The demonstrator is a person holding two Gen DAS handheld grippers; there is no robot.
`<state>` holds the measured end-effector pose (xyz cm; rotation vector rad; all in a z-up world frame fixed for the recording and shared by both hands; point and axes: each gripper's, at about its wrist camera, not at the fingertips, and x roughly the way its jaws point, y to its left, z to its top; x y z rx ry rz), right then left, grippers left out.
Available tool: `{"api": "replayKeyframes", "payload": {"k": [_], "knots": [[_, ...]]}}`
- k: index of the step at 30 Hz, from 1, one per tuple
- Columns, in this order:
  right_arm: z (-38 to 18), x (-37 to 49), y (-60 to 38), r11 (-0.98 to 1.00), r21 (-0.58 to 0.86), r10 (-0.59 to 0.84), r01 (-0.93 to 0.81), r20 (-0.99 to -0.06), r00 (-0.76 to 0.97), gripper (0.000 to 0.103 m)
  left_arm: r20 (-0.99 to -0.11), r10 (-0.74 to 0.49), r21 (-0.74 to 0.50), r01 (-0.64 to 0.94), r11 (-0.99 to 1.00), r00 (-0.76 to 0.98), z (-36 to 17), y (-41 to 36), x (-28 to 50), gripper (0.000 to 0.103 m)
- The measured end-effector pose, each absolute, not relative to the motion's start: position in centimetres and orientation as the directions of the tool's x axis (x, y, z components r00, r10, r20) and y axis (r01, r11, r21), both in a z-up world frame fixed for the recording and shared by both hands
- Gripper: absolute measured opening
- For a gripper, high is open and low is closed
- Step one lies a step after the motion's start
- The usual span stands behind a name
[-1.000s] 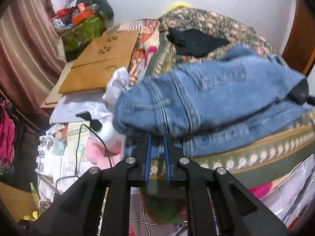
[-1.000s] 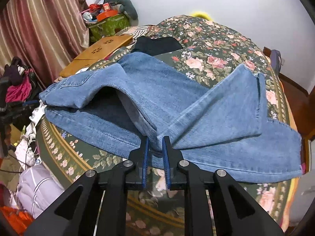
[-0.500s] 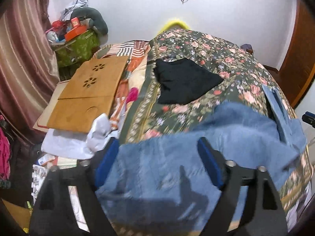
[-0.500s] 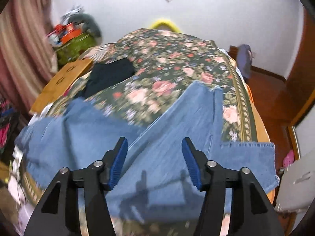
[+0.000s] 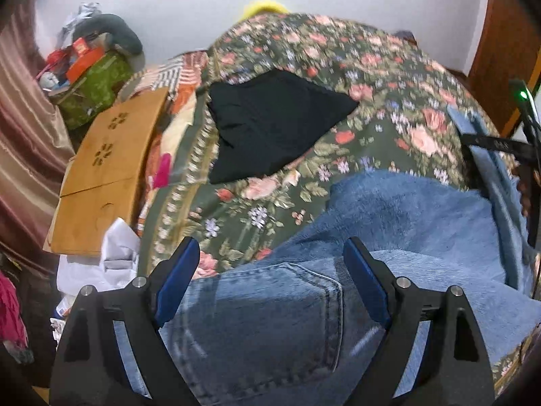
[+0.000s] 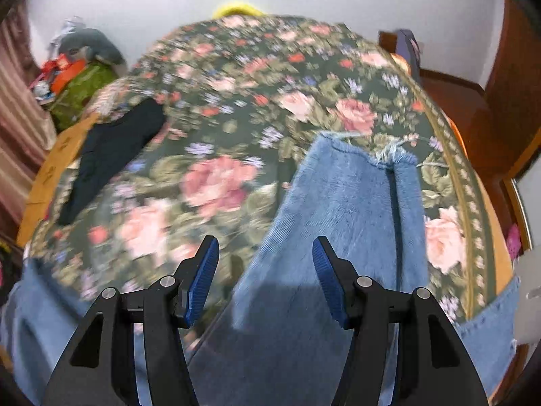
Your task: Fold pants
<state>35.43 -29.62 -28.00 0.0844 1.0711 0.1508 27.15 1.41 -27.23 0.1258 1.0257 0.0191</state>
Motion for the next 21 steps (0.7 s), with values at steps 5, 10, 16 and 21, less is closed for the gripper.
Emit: {"api": "replayKeyframes", "payload": {"k": [5, 10, 16, 21], "knots": [[-30.3, 36.6, -31.1, 0.982, 0.188, 0.183, -0.036, -0.872, 0.455, 0.035, -0.869, 0.084, 0.116, 0.037, 0.993, 0.488, -29.1, 0.9, 27.5, 0.087], [-28.8, 35.5, -33.2, 0.975, 0.215, 0.215, -0.054, -0.860, 0.462, 0.008, -0.870, 0.108, 0.125, 0.003, 0.992, 0.482, -29.5, 0.6, 27.1, 0.088], [-21.6, 32.1, -39.0, 0.971, 0.235, 0.209, -0.038, -0.770, 0.602, 0.007, -0.876, 0.134, 0.142, -0.018, 0.990, 0.464, -29.4, 0.1, 25.9, 0.088], [-14.8, 28.1, -44.1, 0.977, 0.213, 0.162, -0.021, -0.673, 0.722, 0.007, -0.872, 0.170, 0.178, -0.027, 0.984, 0.459, -29.2, -1.2, 24.4, 0.088]]}}
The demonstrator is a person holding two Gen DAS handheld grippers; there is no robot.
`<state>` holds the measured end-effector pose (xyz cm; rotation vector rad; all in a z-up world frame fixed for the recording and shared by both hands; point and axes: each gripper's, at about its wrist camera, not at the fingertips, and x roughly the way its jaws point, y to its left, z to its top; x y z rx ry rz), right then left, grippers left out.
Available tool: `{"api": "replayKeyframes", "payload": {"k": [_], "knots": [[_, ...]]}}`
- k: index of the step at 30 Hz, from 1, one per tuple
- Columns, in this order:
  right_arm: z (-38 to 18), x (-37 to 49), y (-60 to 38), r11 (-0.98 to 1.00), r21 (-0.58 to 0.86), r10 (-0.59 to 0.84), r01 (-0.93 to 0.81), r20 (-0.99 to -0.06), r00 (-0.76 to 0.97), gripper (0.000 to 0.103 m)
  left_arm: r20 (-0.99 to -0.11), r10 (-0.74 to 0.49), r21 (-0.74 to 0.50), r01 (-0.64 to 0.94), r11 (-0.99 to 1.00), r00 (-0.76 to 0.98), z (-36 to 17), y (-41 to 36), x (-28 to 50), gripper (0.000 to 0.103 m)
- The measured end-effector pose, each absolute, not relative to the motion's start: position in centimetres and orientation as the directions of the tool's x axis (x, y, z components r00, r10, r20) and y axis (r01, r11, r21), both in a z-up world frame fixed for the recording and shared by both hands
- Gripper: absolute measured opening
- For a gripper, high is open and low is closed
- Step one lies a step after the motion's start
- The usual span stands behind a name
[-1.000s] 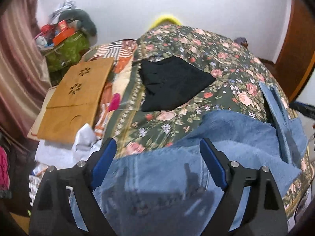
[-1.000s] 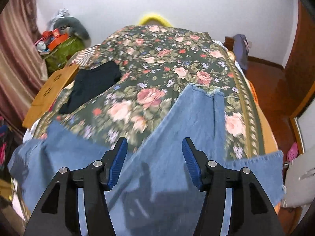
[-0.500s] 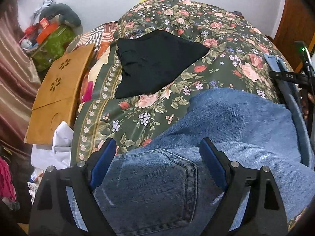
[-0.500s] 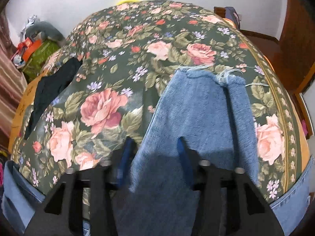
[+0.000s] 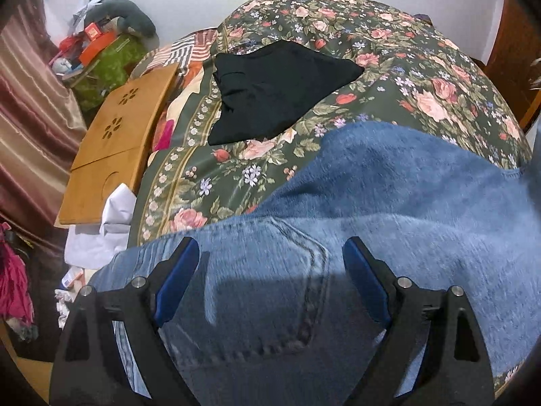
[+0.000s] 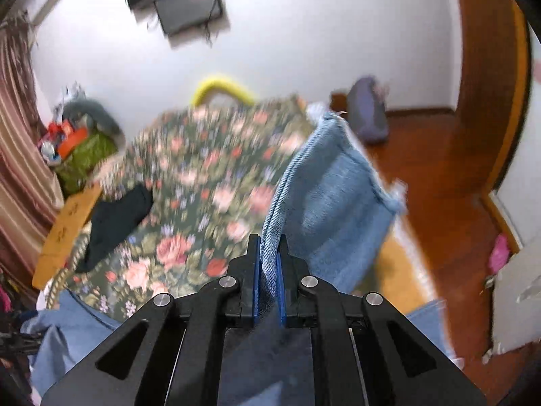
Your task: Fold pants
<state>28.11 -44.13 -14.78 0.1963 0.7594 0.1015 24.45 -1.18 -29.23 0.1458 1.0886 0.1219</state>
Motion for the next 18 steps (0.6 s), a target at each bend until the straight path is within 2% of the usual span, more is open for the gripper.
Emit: {"api": "replayKeyframes", "payload": {"k": [4, 7, 14, 18], "knots": [[-11.4, 25.7, -47.3, 0.977, 0.213, 0.142, -0.011, -0.613, 0.777, 0.004, -0.870, 0.171, 0.189, -0.009, 0.982, 0.461, -28.9, -2.6, 23.2, 0.088], [-11.9, 24.3, -48.6, 0.983, 0.183, 0.127, -0.013, -0.625, 0.770, 0.004, -0.869, 0.166, 0.191, 0.005, 0.982, 0.467, -28.7, -3.6, 22.4, 0.088], [-21.2, 22.8, -50.0, 0.985, 0.165, 0.091, 0.057, -0.763, 0.640, 0.005, -0.874, 0.133, 0.177, 0.052, 0.983, 0.468, -28.7, -5.5, 21.4, 0.088], [-26.6, 21.0, -51.5, 0.965, 0.232, 0.131, 0.118, -0.823, 0.553, 0.005, -0.884, 0.106, 0.157, 0.074, 0.985, 0.455, -28.7, -5.6, 21.3, 0.088]]}}
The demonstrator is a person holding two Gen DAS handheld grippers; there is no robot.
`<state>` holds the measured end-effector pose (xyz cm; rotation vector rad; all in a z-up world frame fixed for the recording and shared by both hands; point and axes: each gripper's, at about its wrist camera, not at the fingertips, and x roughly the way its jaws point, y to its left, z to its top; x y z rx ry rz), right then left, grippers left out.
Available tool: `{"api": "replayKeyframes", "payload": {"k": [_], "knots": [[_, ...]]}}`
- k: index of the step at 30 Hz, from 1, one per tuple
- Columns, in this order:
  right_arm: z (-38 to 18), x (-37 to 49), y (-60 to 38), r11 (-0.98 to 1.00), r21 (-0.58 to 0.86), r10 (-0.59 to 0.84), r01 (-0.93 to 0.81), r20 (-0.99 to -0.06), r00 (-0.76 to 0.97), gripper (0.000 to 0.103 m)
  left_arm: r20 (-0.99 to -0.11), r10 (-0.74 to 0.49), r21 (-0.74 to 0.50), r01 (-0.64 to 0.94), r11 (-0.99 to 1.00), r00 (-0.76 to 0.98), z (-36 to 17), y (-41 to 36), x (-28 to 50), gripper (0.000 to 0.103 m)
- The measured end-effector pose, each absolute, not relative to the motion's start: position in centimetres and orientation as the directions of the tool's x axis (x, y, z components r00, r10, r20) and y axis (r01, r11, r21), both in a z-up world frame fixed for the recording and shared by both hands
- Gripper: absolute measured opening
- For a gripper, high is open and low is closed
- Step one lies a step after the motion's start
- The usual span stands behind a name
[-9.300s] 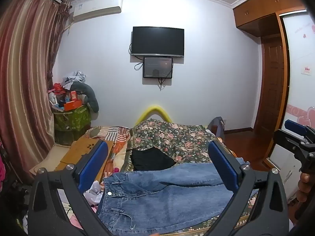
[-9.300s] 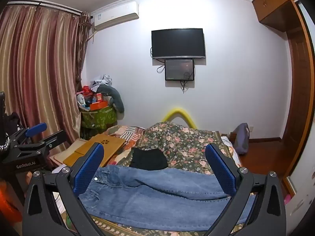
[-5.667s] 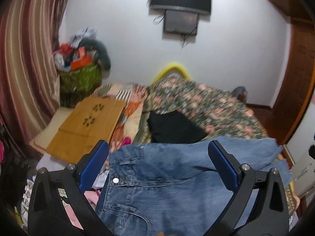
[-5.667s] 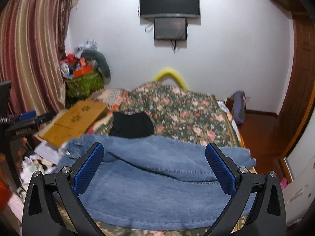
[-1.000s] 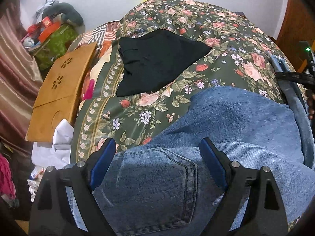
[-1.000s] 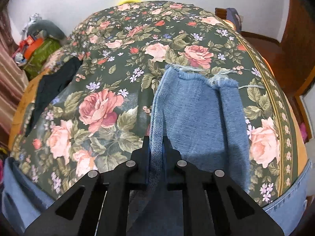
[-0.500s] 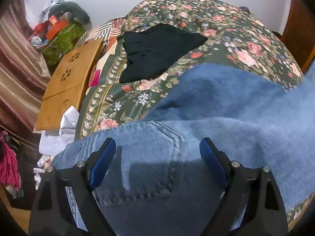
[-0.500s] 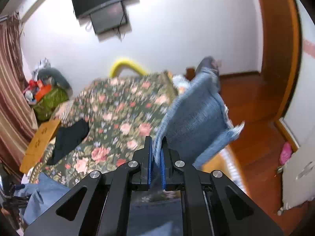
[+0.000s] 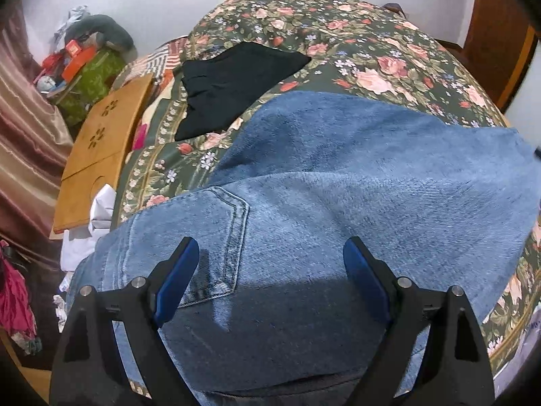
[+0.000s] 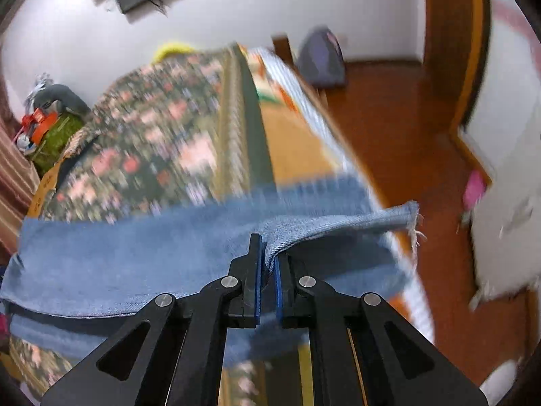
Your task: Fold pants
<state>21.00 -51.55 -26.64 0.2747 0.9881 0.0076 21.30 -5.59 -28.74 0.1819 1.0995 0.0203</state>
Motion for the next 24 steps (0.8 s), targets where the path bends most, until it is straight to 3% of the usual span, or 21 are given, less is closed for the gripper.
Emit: {"api": "replayKeyframes", "payload": {"k": [4, 8, 11, 15, 17, 24], "knots": [[-28.4, 19.3, -51.8, 0.961, 0.238, 0.136, 0.138, -0.846, 0.516, 0.007, -0.899, 0.056, 0.095, 0.067, 0.993, 0.435, -28.8, -4.9, 21.3, 0.088], [-26.9, 19.0, -51.1, 0.978, 0.133, 0.038, 0.163, -0.875, 0.483, 0.023, -0.897, 0.031, 0.064, 0.060, 0.996, 0.440, -28.1, -4.0, 20.8, 0.088], [-24.8, 18.5, -50.4, 0.987, 0.080, 0.002, 0.137, -0.869, 0.495, 0.025, -0.871, 0.049, 0.080, 0.043, 0.996, 0.489, -26.5, -2.3, 20.0, 0.088], [-21.1, 18.0, -47.2, 0.996, 0.083, 0.054, 0.027, -0.826, 0.562, 0.030, -0.826, 0.106, 0.115, -0.018, 0.993, 0.553, -23.9, 2.1, 19.3, 0.088], [-19.4, 18.2, -44.3, 0.996, 0.079, 0.087, -0.040, -0.796, 0.598, 0.042, -0.812, 0.136, 0.125, -0.058, 0.990, 0.567, -23.0, 4.3, 19.4, 0.088], [-15.1, 20.3, -31.9, 0.941, 0.140, 0.311, -0.307, -0.713, 0.629, 0.047, -0.793, 0.198, 0.092, -0.208, 0.974, 0.576, -22.0, 14.6, 19.6, 0.088]]}}
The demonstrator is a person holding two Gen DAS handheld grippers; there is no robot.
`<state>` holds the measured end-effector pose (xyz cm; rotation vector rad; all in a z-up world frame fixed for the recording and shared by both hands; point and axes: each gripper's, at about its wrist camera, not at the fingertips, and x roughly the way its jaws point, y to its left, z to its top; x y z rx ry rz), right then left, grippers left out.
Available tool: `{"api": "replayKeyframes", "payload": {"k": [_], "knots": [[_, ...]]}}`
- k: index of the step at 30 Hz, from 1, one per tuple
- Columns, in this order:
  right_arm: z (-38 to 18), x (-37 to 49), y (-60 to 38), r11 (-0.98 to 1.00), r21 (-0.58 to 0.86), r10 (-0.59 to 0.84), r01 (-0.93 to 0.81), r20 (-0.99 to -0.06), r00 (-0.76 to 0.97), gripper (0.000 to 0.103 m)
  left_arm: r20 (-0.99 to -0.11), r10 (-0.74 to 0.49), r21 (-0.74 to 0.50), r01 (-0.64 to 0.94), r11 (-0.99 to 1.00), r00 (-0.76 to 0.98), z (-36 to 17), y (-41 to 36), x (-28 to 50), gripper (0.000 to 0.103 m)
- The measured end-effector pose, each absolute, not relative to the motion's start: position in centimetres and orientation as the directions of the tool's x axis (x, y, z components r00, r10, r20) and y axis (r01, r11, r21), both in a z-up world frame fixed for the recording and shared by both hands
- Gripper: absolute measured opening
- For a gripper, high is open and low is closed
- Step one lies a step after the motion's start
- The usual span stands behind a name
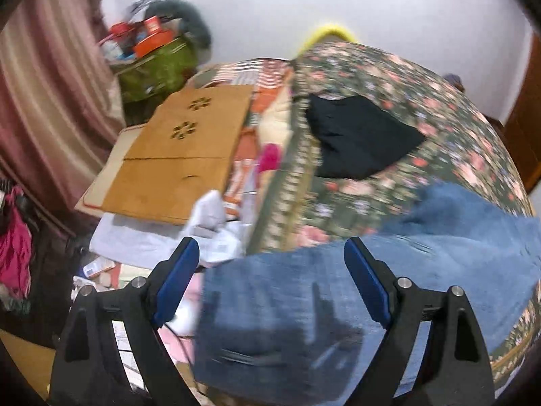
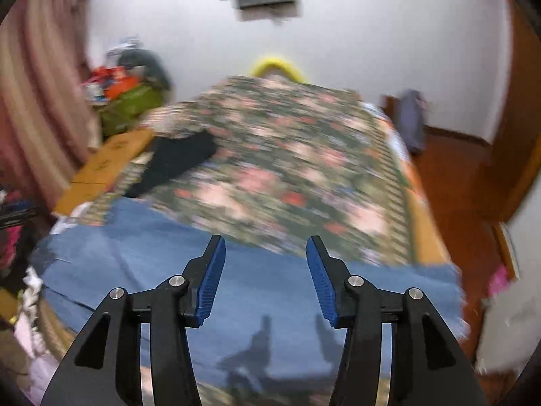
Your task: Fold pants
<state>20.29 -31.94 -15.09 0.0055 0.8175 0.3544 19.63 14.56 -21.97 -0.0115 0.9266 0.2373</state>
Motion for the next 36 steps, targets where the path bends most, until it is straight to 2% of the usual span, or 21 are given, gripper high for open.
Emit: {"api": "replayKeyframes", "payload": {"k": [7, 12, 16, 18, 21, 22, 24, 25, 27, 28, 29, 33, 36], "knots": [[-15.7, 24.0, -19.0, 0.844, 0.145, 0.448, -0.517, -0.721, 0.529, 0.052, -0.861, 0.153, 0.040, -0.237, 0.971, 0.484, -26.3, 21.3, 20.8, 0.088], [-18.0, 26.9, -12.3, 0.793, 0.173, 0.480, -0.584, -0.768, 0.424, 0.052, -0.919, 0.066, -0.042, -0.263, 0.964, 0.389, -31.2, 24.0, 21.0, 0.088], [-21.1, 29.4, -8.6, 0.761, 0.190, 0.471, -0.620, -0.820, 0.326, 0.052, -0.923, 0.009, -0.103, -0.271, 0.957, 0.384, -33.2, 24.4, 20.0, 0.087], [-22.6, 30.2, -7.5, 0.757, 0.188, 0.445, -0.626, -0.850, 0.282, 0.052, -0.921, -0.036, -0.142, -0.247, 0.959, 0.388, -33.4, 24.1, 19.5, 0.078], [-25.0, 31.1, -6.3, 0.762, 0.183, 0.398, -0.621, -0.889, 0.227, 0.052, -0.913, -0.149, -0.239, -0.202, 0.950, 0.381, -33.7, 23.8, 19.1, 0.042], [-25.4, 31.2, -6.3, 0.759, 0.203, 0.403, -0.619, -0.893, 0.200, 0.049, -0.909, -0.181, -0.269, -0.195, 0.943, 0.376, -33.8, 23.7, 19.0, 0.036], [-26.1, 31.0, -6.2, 0.752, 0.239, 0.420, -0.614, -0.892, 0.167, 0.040, -0.905, -0.207, -0.295, -0.197, 0.935, 0.371, -33.9, 23.4, 18.7, 0.024], [-26.0, 30.9, -6.2, 0.752, 0.233, 0.418, -0.616, -0.892, 0.172, 0.035, -0.904, -0.207, -0.296, -0.198, 0.934, 0.374, -33.9, 23.1, 18.6, 0.021], [-25.6, 30.2, -6.6, 0.755, 0.205, 0.414, -0.623, -0.886, 0.210, 0.023, -0.906, -0.174, -0.265, -0.199, 0.943, 0.386, -33.5, 22.3, 18.4, 0.008], [-25.3, 29.9, -6.9, 0.764, 0.182, 0.409, -0.619, -0.879, 0.246, 0.012, -0.907, -0.140, -0.230, -0.190, 0.954, 0.397, -33.1, 21.7, 18.3, 0.006], [-25.1, 29.7, -7.1, 0.766, 0.170, 0.409, -0.620, -0.873, 0.266, 0.009, -0.906, -0.097, -0.183, -0.175, 0.967, 0.413, -32.5, 21.1, 18.1, 0.004], [-23.9, 28.7, -7.1, 0.759, 0.076, 0.391, -0.646, -0.847, 0.360, 0.006, -0.867, 0.100, 0.032, -0.146, 0.989, 0.488, -30.1, 19.3, 17.1, 0.002], [-23.3, 28.7, -7.3, 0.780, 0.040, 0.381, -0.624, -0.822, 0.423, 0.005, -0.854, 0.133, 0.063, -0.153, 0.986, 0.503, -29.1, 19.8, 16.6, 0.003]]}}
